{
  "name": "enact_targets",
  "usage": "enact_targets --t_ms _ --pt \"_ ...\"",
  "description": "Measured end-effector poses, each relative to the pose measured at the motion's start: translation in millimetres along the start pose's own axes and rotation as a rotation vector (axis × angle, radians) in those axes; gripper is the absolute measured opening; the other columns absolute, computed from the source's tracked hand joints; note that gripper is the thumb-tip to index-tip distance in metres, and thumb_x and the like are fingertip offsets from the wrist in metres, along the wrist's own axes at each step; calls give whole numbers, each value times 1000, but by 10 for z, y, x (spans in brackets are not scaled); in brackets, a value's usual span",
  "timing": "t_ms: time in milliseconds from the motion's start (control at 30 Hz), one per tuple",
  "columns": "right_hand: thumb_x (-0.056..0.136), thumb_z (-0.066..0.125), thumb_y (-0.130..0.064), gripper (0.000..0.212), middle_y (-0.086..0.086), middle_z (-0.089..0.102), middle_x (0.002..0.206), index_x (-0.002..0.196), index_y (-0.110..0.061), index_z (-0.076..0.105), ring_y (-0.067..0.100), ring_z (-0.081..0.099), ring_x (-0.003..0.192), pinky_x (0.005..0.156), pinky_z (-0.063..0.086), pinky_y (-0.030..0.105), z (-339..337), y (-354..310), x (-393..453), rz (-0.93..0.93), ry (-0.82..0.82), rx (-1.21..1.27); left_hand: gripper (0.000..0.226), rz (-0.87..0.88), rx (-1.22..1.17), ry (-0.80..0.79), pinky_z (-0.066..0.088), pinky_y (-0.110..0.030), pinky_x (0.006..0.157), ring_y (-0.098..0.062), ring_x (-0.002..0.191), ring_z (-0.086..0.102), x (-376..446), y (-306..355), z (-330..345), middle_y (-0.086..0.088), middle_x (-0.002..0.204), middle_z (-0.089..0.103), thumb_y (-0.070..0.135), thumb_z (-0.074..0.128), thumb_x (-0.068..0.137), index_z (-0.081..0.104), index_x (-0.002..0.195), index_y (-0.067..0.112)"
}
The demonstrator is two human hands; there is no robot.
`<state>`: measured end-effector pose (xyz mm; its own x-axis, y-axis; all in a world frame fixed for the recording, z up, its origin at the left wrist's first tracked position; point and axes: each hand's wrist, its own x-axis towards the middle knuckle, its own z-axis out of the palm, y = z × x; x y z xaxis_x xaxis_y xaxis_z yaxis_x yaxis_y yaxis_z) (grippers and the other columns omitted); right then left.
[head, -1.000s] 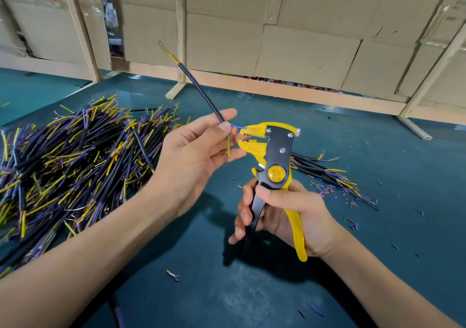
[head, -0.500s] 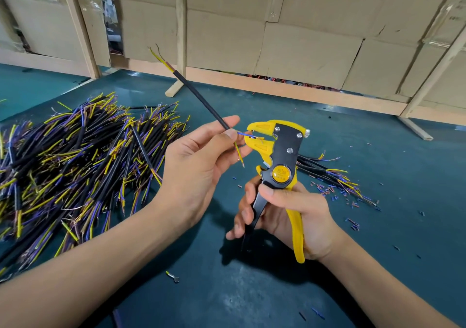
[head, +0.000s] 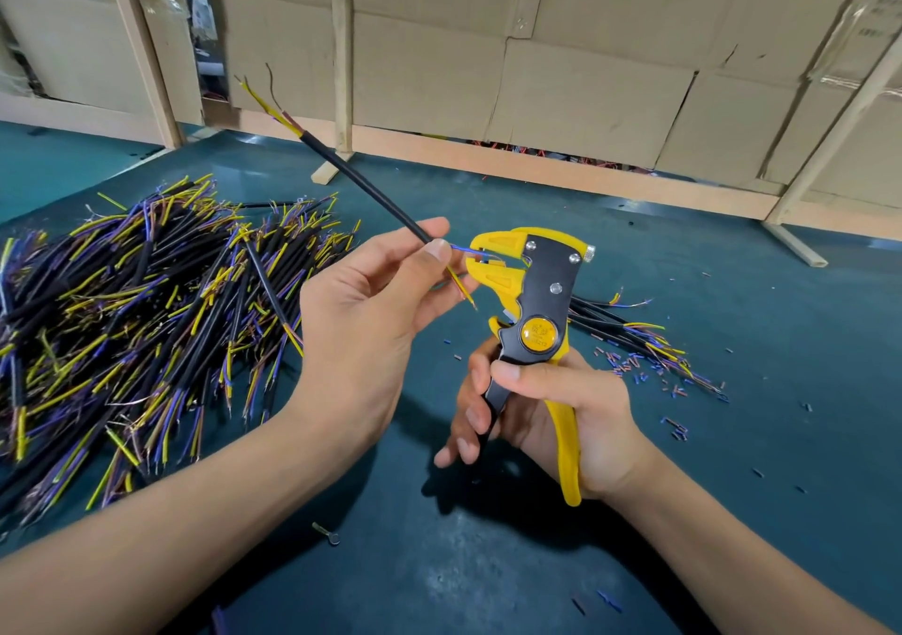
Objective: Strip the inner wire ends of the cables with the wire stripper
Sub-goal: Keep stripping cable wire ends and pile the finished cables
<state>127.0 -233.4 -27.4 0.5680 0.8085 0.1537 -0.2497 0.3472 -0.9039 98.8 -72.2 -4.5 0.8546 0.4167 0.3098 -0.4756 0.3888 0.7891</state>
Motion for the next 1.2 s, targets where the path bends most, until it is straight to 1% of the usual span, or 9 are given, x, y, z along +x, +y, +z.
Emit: enact_targets --t_ms 167,400,500,700,867,1000,1067,1200 --pt "85 73 -21 25 18 52 72 88 -1 57 33 58 63 76 54 59 -9 -1 3 -2 -6 -3 13 18 15 -20 59 -33 82 -25 85 74 -16 -19 -2 -11 88 76 3 66 92 76 100 8" --pt "80 75 -24 30 16 48 67 82 -2 55 31 55 56 67 54 52 5 -20 0 1 13 -28 11 40 10 -27 59 -32 83 -20 87 75 -39 -17 20 -2 90 77 1 65 92 74 98 5" --pt "81 74 -23 30 16 49 67 83 -2 54 31 55 57 67 54 52 6 -21 -6 -5 7 -19 10 24 -6 -11 59 -33 84 -19 88 75 -47 -5 46 -1 92 76 0 66 91 73 97 3" --pt "81 74 -22 28 16 50 68 85 -1 55 31 56 58 69 54 54 7 -17 -1 -10 -4 -14 11 -3 -19 22 60 -36 82 -17 83 74 -40 37 65 2 88 75 -2 63 92 72 88 3" --pt "80 75 -23 28 15 50 67 83 -2 56 31 55 57 68 55 53 18 -19 4 -9 -1 -13 14 -12 -12 34 60 -34 81 -17 86 73 -49 52 82 1 89 75 -3 63 92 73 85 4" --pt "77 76 -23 29 14 50 65 81 -2 56 30 56 55 65 55 50 23 -34 1 10 11 -14 19 -16 -18 39 60 -36 81 -19 85 73 -49 66 87 -1 94 74 -3 65 91 75 78 7" --pt "77 73 -19 25 15 49 64 80 -1 56 30 55 54 64 55 49 29 -39 -5 16 26 -12 19 -15 -17 37 60 -36 81 -18 84 74 -51 71 89 -2 93 74 -3 64 91 75 78 7" --pt "78 61 -13 14 15 48 62 76 0 56 29 53 50 60 54 47 52 -43 -12 11 55 -12 16 -26 -13 38 60 -35 80 -18 84 73 -61 74 97 -1 90 74 -3 64 91 73 81 5"
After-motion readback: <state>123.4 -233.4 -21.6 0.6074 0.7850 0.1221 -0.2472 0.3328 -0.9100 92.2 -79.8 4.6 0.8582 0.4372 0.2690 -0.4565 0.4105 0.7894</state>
